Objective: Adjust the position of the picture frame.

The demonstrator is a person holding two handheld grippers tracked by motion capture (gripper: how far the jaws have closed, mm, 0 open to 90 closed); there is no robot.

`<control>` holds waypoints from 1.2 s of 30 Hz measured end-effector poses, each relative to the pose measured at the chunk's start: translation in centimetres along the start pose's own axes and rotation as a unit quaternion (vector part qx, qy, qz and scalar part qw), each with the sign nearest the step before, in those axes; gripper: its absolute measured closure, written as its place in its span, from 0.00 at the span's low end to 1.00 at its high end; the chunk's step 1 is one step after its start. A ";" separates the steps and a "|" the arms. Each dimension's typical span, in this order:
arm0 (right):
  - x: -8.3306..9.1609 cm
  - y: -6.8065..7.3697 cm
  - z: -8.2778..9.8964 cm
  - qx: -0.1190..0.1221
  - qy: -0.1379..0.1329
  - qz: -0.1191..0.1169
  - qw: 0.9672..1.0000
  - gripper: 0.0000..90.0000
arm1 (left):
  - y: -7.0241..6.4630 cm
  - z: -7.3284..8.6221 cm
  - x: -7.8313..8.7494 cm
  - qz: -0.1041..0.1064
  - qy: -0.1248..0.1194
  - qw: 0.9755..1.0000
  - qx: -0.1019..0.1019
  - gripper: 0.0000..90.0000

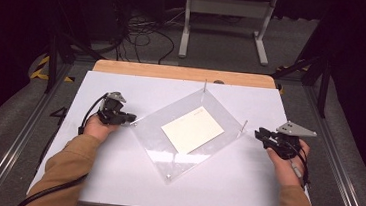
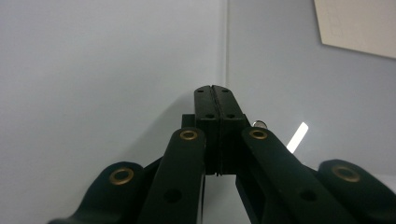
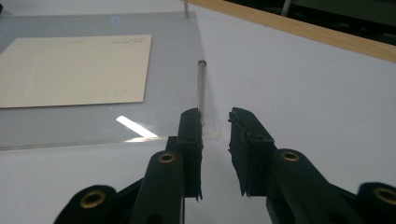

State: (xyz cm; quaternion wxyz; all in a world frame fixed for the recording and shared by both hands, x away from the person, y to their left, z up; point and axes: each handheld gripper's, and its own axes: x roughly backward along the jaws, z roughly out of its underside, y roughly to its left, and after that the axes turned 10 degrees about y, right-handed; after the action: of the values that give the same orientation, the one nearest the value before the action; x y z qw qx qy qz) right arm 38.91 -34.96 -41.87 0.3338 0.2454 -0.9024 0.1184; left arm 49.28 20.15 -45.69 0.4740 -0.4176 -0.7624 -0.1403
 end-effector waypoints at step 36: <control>-5.5 -3.5 -2.3 -0.072 0.034 0.044 0.996 0.85 | -10.3 -0.1 -0.5 0.066 0.007 0.990 -0.126 0.91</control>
State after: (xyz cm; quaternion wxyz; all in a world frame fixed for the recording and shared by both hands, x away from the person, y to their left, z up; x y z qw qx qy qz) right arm 45.63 -35.10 -43.56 0.3757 0.1765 -0.9066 0.0762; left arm 41.56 13.55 -44.16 0.4316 -0.5224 -0.7059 -0.2064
